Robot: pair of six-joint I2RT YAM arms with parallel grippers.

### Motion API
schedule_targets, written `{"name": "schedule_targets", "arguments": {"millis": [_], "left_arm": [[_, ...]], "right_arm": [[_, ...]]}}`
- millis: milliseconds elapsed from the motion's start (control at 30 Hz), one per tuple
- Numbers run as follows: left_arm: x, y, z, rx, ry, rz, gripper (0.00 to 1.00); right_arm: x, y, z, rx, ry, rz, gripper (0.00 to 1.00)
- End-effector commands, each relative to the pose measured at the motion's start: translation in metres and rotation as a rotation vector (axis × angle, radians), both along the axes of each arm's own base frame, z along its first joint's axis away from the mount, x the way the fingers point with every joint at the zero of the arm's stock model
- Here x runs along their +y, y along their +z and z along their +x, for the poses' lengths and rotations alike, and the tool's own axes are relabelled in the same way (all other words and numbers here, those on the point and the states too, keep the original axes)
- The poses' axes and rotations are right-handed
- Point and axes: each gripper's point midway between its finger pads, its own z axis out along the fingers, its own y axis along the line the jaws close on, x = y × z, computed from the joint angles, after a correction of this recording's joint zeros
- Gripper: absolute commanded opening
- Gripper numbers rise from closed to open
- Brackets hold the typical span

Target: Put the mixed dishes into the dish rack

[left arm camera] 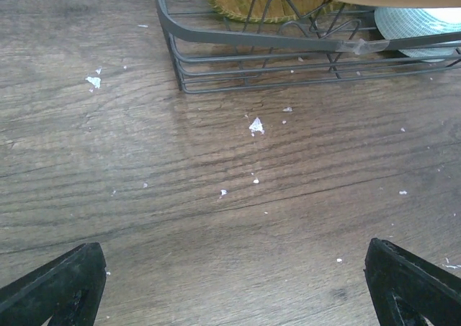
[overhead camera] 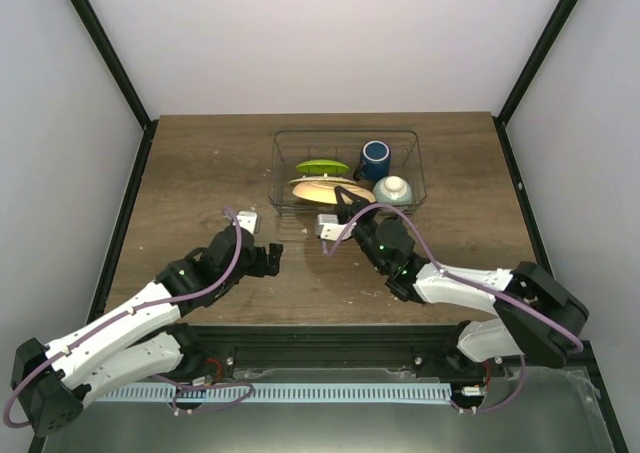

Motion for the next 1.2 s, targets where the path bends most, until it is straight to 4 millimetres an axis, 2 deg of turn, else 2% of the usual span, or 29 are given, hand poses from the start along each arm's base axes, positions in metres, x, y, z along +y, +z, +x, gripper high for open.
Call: {"name": "schedule_targets", "arguments": {"millis": [0, 267, 467, 767, 900, 1000, 1167], "left_arm": [[0.001, 0.000, 0.001, -0.010, -0.001, -0.006, 1.00], [0.002, -0.002, 0.000, -0.009, 0.002, -0.003, 1.00], [0.004, -0.002, -0.001, -0.013, 0.004, -0.004, 1.00], [0.006, -0.003, -0.002, -0.013, 0.009, -0.003, 1.00], [0.008, -0.002, -0.003, -0.017, 0.010, -0.002, 1.00], [0.009, -0.002, -0.003, -0.018, 0.011, 0.000, 1.00], [0.009, -0.003, -0.003, -0.017, 0.012, -0.002, 1.00]], "right_arm": [[0.005, 0.014, -0.002, -0.075, -0.002, 0.013, 0.01], [0.016, -0.001, -0.004, 0.017, 0.047, 0.002, 0.01], [0.029, -0.022, -0.002, 0.153, 0.088, -0.028, 0.01], [0.043, -0.041, 0.008, 0.201, 0.094, -0.069, 0.02], [0.047, -0.044, 0.011, 0.213, 0.095, -0.074, 0.21], [0.047, -0.040, 0.011, 0.207, 0.095, -0.070, 0.32], [0.044, -0.032, 0.011, 0.191, 0.082, -0.059, 0.43]]}}
